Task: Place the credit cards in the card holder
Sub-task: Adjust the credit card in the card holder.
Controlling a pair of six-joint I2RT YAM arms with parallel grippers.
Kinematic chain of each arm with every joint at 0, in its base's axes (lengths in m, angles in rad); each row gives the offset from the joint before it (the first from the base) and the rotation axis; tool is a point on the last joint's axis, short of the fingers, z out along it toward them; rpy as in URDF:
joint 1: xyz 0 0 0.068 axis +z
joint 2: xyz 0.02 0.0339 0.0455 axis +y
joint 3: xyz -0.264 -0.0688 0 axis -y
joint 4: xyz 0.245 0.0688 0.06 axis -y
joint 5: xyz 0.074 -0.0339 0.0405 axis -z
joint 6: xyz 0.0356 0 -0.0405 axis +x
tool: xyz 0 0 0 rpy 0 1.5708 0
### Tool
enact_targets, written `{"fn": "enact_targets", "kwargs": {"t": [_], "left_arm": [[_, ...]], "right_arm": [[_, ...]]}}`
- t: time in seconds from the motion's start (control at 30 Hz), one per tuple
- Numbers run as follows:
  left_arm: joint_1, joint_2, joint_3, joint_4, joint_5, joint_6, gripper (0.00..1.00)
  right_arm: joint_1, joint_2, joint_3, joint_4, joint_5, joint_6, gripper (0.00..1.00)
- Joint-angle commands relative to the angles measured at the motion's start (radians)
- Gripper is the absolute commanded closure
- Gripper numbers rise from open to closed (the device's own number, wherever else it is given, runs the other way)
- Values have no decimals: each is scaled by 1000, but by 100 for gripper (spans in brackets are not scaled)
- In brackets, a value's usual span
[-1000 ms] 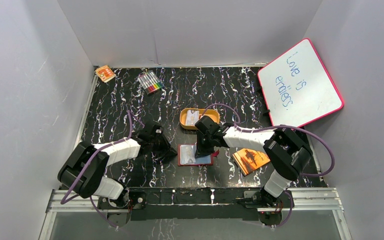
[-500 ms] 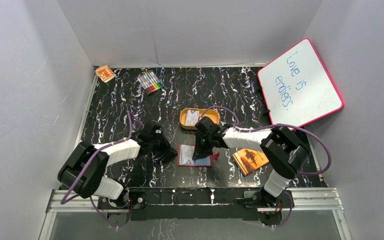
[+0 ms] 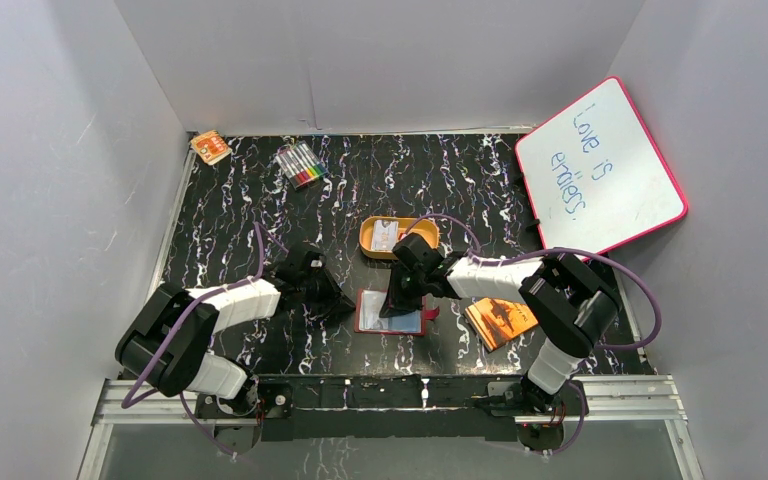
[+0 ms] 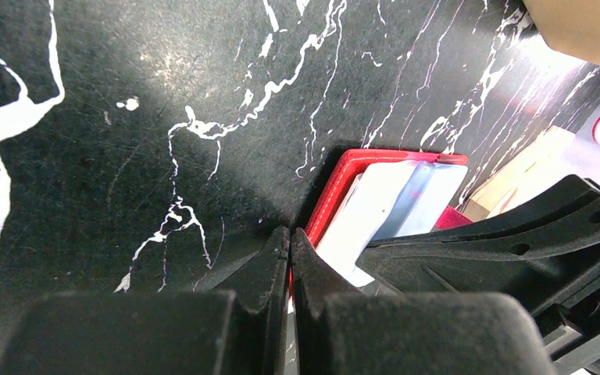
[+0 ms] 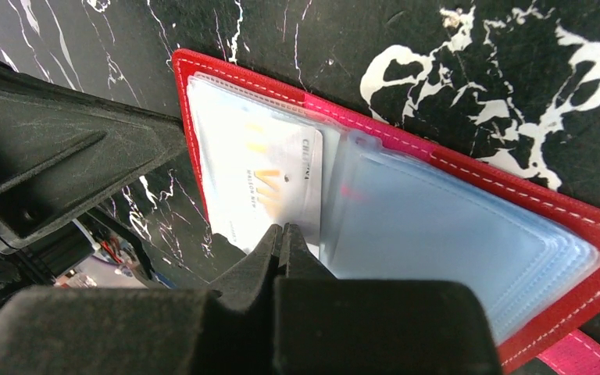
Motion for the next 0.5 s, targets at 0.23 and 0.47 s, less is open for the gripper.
{"fn": "enact_targets", "kwargs": {"t": [0.23,0.47], "left_arm": [[-3,-64,-12,-127,-67,18,100],[-3,-90,-1,-123,-22,31,86]], "right_arm": [[-10,-90,24,-76,92,-46,89],[-14,-73,8,-87,72,-77,81]]}}
